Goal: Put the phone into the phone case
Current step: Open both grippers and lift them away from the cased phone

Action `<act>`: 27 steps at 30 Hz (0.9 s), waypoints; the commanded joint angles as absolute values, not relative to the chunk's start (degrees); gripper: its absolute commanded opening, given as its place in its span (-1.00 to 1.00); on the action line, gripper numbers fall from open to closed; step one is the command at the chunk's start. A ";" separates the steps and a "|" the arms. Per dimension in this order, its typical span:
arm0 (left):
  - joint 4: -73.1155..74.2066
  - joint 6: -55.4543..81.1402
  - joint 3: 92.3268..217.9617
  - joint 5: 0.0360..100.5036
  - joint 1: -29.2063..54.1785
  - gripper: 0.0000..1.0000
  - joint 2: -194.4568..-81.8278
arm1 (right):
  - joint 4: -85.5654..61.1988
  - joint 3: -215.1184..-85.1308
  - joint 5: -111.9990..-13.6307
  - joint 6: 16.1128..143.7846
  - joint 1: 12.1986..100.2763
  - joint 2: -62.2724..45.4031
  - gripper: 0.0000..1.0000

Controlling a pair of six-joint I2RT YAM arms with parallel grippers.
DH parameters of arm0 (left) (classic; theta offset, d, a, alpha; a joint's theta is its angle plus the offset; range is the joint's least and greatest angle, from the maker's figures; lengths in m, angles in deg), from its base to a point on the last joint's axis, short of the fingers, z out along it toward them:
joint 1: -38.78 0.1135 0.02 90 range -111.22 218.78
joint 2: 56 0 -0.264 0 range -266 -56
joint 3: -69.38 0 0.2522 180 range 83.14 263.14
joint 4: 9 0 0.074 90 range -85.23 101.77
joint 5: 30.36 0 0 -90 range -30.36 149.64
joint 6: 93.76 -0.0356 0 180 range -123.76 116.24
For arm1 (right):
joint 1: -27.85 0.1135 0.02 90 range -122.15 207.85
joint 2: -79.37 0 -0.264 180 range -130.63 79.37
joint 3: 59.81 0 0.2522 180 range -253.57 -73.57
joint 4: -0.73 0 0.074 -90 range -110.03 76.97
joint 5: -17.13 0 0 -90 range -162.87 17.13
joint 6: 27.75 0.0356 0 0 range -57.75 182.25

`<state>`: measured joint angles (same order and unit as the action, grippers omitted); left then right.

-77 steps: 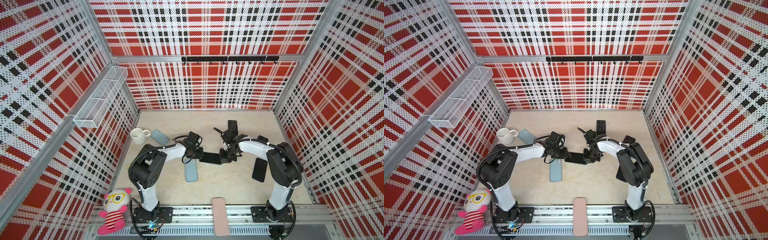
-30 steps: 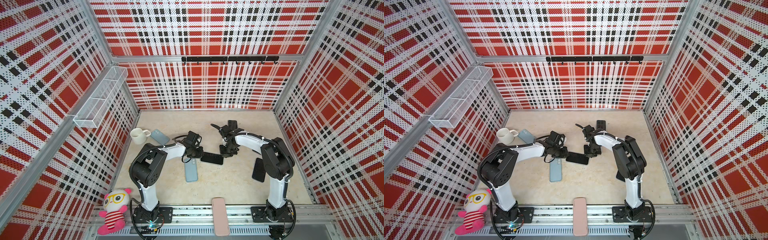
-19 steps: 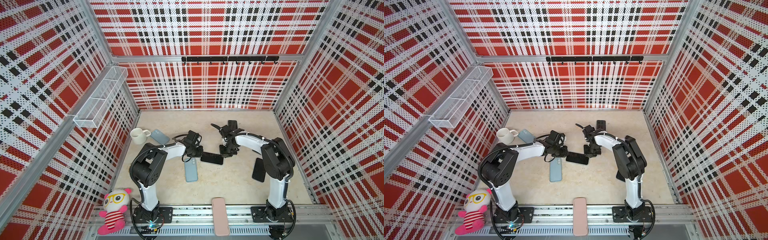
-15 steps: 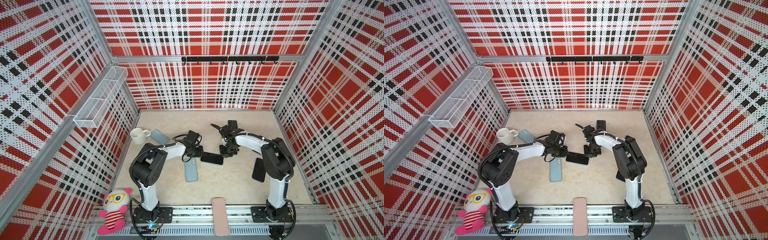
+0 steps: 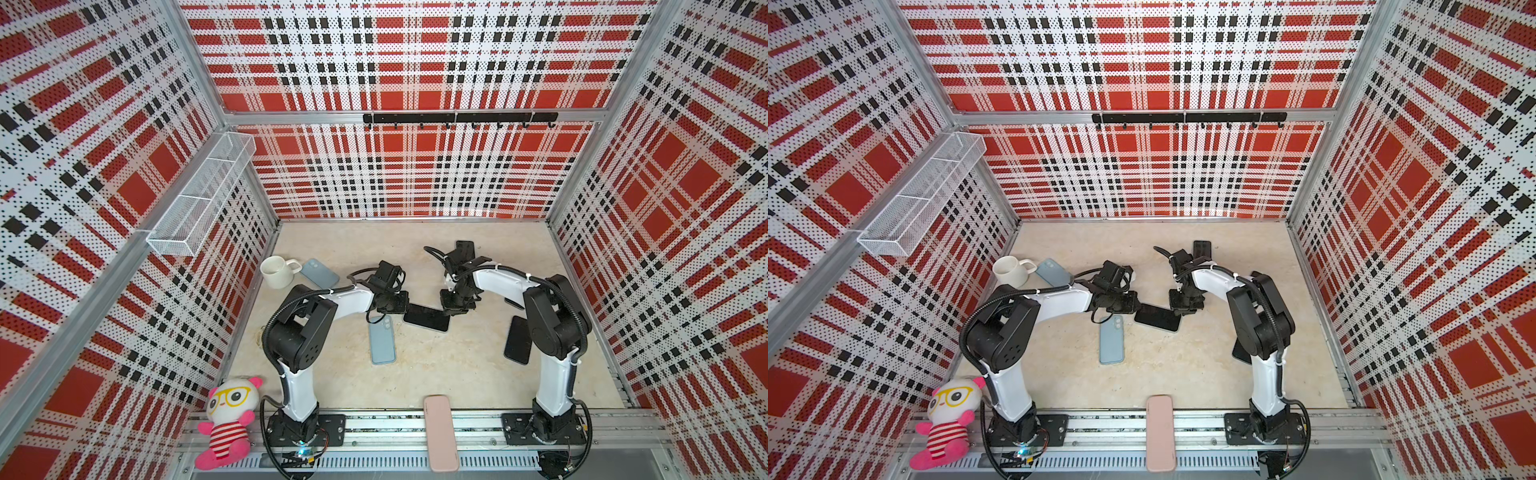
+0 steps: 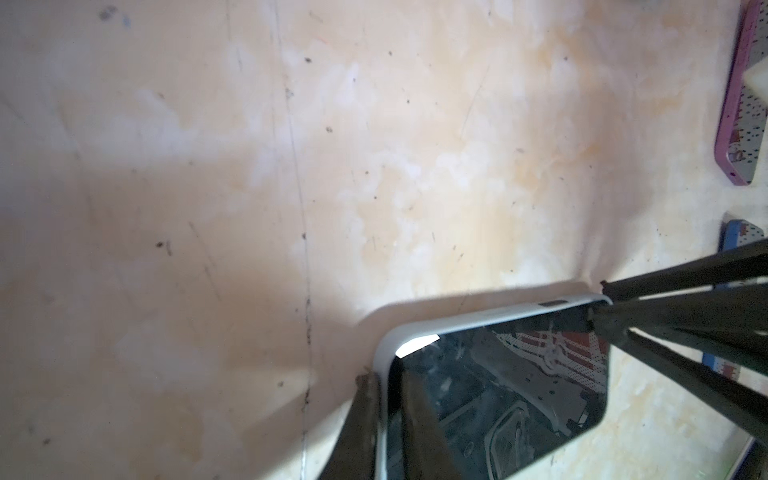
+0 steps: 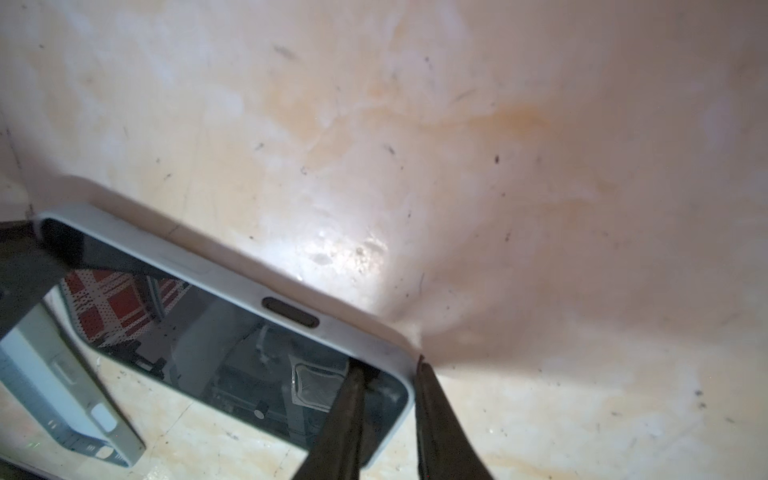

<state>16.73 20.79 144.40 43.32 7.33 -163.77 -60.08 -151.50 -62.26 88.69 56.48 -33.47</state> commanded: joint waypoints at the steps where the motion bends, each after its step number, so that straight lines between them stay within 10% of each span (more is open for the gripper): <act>1: 20.28 20.32 143.39 42.40 5.90 -0.71 -167.69 | -59.10 -150.31 -60.90 88.78 57.30 -33.24 -0.60; 9: 20.23 20.35 143.44 43.90 6.47 -0.68 -167.12 | -59.23 -150.43 -64.89 89.43 57.05 -26.11 -0.54; 15: 20.85 20.52 143.64 48.76 8.58 -0.30 -161.76 | -51.98 -143.19 -65.60 89.42 54.02 -17.87 -0.51; 27: 22.17 32.62 136.58 55.12 -0.10 -0.09 -145.03 | -41.84 -141.71 -61.21 83.35 51.52 -26.66 -0.70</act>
<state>22.63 27.18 140.79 52.42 3.25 -147.85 -45.09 -142.13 -62.47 85.54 51.38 -26.30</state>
